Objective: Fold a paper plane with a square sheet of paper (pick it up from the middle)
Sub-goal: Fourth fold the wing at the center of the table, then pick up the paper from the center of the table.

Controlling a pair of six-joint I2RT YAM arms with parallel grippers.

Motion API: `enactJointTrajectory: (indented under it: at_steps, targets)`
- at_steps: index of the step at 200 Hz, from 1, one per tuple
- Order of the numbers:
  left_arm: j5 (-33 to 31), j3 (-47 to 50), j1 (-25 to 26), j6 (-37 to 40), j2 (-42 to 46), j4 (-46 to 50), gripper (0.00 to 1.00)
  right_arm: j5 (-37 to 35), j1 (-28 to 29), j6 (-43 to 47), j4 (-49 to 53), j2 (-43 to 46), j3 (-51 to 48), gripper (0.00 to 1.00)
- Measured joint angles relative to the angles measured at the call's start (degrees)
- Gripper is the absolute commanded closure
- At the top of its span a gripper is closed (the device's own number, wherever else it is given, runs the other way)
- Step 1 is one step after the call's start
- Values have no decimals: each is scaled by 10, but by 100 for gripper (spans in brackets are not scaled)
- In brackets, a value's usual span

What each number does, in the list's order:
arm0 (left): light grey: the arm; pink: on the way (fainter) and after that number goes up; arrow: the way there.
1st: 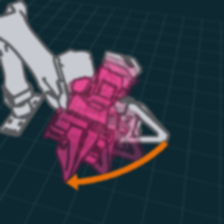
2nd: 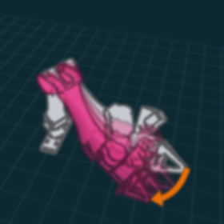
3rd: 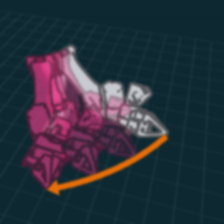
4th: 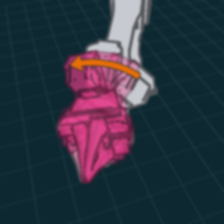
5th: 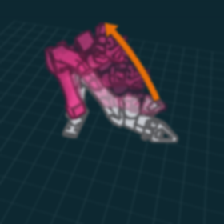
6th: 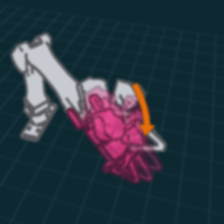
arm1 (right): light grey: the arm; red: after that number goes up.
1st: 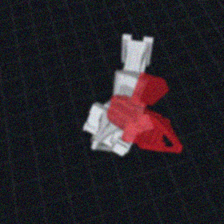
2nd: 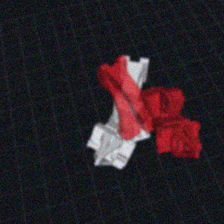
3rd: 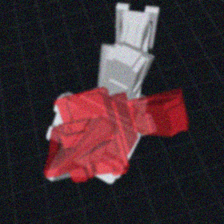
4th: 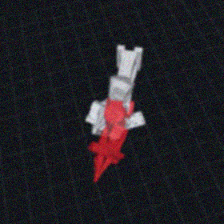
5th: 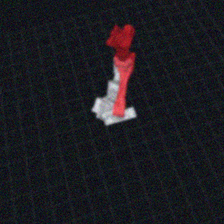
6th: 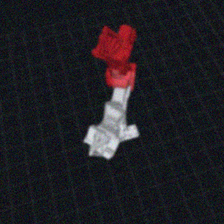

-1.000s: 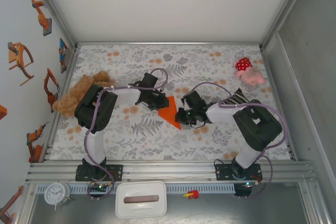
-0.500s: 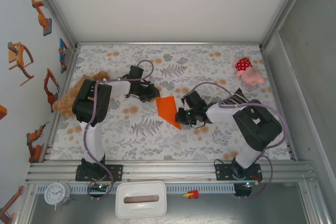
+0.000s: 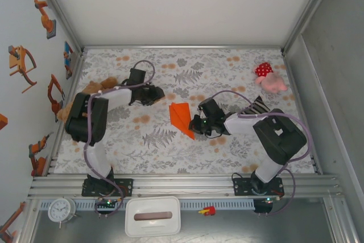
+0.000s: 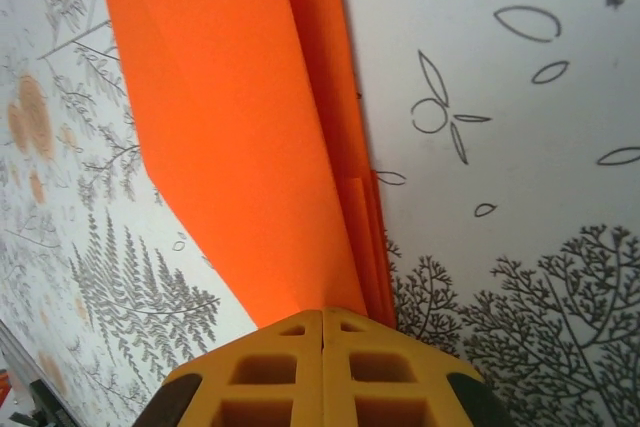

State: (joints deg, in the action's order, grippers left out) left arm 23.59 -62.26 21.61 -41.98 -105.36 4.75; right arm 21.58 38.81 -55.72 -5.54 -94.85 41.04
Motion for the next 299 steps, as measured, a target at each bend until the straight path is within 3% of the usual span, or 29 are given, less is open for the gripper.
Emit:
enactJointTrajectory:
  at_steps: [52, 59, 73, 108, 149, 160, 229, 299]
  targets:
    - [-76, 144, 41, -50, 222, -7, 39, -44, -4, 40, 40, 120, 13, 64]
    - [-87, 160, 49, -58, 245, -5, 36, -48, -6, 44, 44, 132, 13, 53]
    - [-107, 188, 67, -74, 286, 1, 32, -50, -11, 60, 53, 150, 13, 47]
    - [-144, 238, 103, -111, 361, 7, 19, -41, -23, 117, 82, 152, 21, 48]
    - [-163, 283, 110, -136, 416, -2, 0, 3, -51, 178, 88, 96, 45, 52]
    - [-167, 293, 110, -143, 427, -10, 4, 18, -62, 191, 87, 73, 57, 53]
    - [-163, 335, 110, -153, 453, -73, 4, 124, -114, 239, 63, -25, 115, 59]
    - [-146, 335, 111, -151, 457, -91, 4, 155, -115, 258, 47, -107, 162, 64]
